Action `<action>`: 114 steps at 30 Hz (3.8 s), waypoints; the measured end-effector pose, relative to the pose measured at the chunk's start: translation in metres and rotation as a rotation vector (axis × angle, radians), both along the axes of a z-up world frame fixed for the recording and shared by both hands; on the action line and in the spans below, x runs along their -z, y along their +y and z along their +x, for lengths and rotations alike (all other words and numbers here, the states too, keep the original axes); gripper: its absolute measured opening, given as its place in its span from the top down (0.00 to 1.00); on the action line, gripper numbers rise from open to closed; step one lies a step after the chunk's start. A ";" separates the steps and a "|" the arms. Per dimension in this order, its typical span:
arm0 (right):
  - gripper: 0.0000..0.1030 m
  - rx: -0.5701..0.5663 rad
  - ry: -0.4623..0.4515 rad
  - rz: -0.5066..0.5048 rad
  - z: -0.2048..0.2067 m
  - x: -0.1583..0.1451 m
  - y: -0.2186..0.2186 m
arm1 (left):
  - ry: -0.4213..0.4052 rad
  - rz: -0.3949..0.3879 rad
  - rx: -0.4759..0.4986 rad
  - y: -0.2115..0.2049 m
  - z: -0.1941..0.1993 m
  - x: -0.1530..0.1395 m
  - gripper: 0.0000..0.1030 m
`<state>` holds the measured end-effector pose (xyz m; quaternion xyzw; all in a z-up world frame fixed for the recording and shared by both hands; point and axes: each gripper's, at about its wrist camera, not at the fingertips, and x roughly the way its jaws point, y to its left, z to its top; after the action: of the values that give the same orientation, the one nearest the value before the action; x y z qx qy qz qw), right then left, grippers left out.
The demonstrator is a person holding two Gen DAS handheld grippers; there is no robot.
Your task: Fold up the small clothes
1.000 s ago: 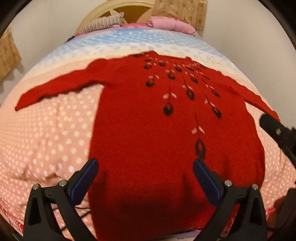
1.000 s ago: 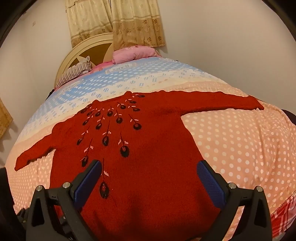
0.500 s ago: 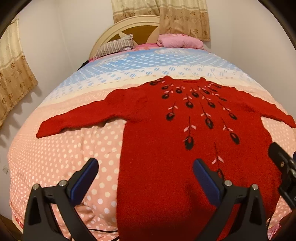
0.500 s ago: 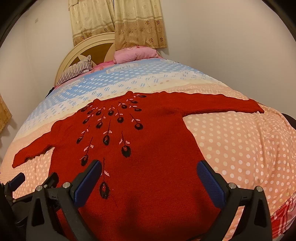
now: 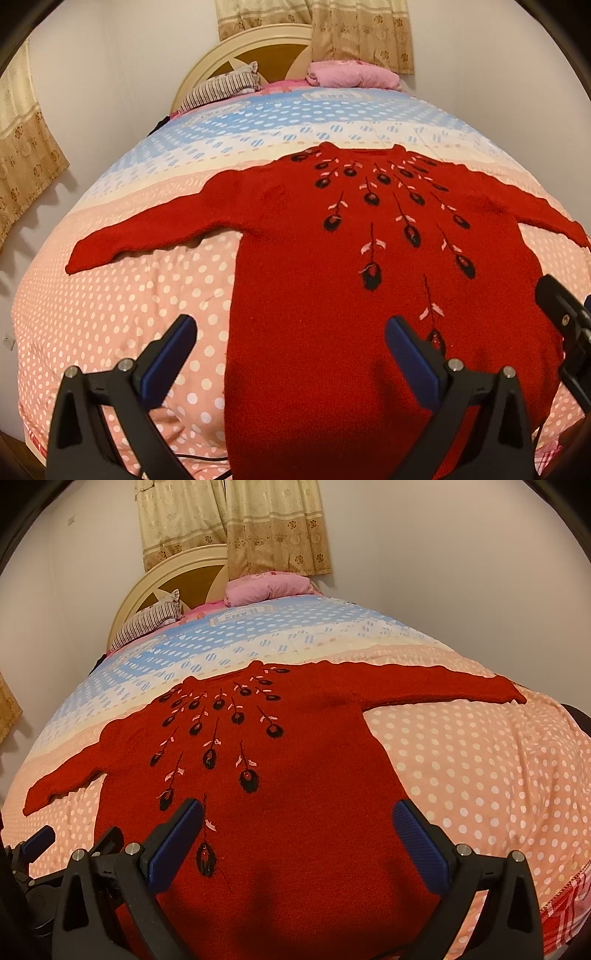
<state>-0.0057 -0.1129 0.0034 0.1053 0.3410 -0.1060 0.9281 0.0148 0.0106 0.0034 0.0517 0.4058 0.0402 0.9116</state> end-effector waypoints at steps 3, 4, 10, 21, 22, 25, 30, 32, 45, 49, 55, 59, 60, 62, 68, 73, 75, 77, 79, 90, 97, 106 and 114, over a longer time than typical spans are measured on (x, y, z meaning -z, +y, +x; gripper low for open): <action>0.01 -0.001 0.002 0.000 0.000 0.000 0.000 | -0.001 0.000 0.001 0.000 -0.001 0.000 0.00; 0.01 0.000 0.001 0.000 0.000 0.000 0.000 | -0.004 0.003 0.001 -0.001 -0.001 0.000 0.00; 0.01 0.000 0.001 0.000 0.000 0.000 0.000 | -0.002 0.007 0.001 0.002 -0.001 0.000 0.00; 0.01 -0.002 0.011 -0.002 0.003 0.000 0.002 | 0.030 0.012 0.000 0.007 0.004 0.004 0.00; 0.01 -0.002 0.011 -0.001 0.003 0.000 0.002 | 0.037 0.008 -0.002 0.009 0.005 0.005 0.00; 0.01 -0.001 0.013 -0.002 0.004 0.001 0.002 | 0.040 0.004 -0.007 0.011 0.005 0.007 0.00; 0.01 -0.004 0.018 0.000 0.005 0.002 0.002 | 0.042 0.007 -0.002 0.011 0.007 0.008 0.00; 0.01 -0.005 0.023 0.000 0.007 0.003 0.002 | 0.046 0.005 -0.001 0.011 0.009 0.009 0.00; 0.01 0.004 0.050 -0.009 0.034 0.003 -0.004 | 0.047 -0.020 -0.005 0.012 0.031 0.008 0.00; 0.01 0.005 0.035 -0.020 0.044 -0.004 -0.007 | 0.030 -0.020 -0.004 0.008 0.042 0.004 0.00; 0.01 0.014 0.007 -0.033 0.057 -0.014 -0.016 | 0.008 -0.030 0.006 0.002 0.058 0.000 0.00; 0.01 0.018 0.016 -0.029 0.065 -0.010 -0.024 | -0.001 -0.025 0.017 -0.003 0.069 0.003 0.00; 0.01 0.022 0.019 -0.029 0.067 -0.009 -0.026 | -0.006 -0.022 0.024 -0.004 0.073 0.004 0.00; 0.01 0.031 0.026 -0.024 0.071 -0.004 -0.033 | -0.008 -0.030 0.044 -0.005 0.081 0.005 0.00; 0.01 0.064 0.036 0.007 0.085 0.008 -0.068 | -0.026 -0.055 0.046 0.010 0.122 0.009 0.00; 0.08 0.178 0.024 0.075 0.093 0.013 -0.144 | -0.018 -0.020 0.017 0.022 0.150 0.027 0.00; 0.21 0.260 0.006 0.123 0.093 0.014 -0.194 | 0.003 -0.018 0.007 0.026 0.156 0.038 0.00; 0.28 0.352 0.008 0.171 0.092 0.020 -0.241 | 0.036 -0.035 -0.012 0.032 0.160 0.050 0.00; 0.32 0.479 0.010 0.250 0.085 0.031 -0.303 | 0.046 -0.096 -0.020 0.040 0.161 0.052 0.00; 0.35 0.732 -0.003 0.475 0.071 0.073 -0.459 | 0.074 -0.153 -0.035 0.046 0.163 0.059 0.00; 0.53 0.730 0.002 0.480 0.091 0.085 -0.477 | 0.076 -0.154 -0.035 0.047 0.168 0.060 0.00; 0.94 0.642 0.019 0.393 0.084 0.069 -0.476 | 0.075 -0.158 -0.034 0.047 0.168 0.060 0.00; 0.95 0.449 -0.051 0.283 0.112 -0.010 -0.398 | 0.068 -0.178 -0.031 0.049 0.167 0.060 0.00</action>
<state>0.1064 -0.5108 0.0133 0.3097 0.2971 -0.2578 0.8657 0.1823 0.0596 -0.0562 -0.0345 0.4394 0.0166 0.8975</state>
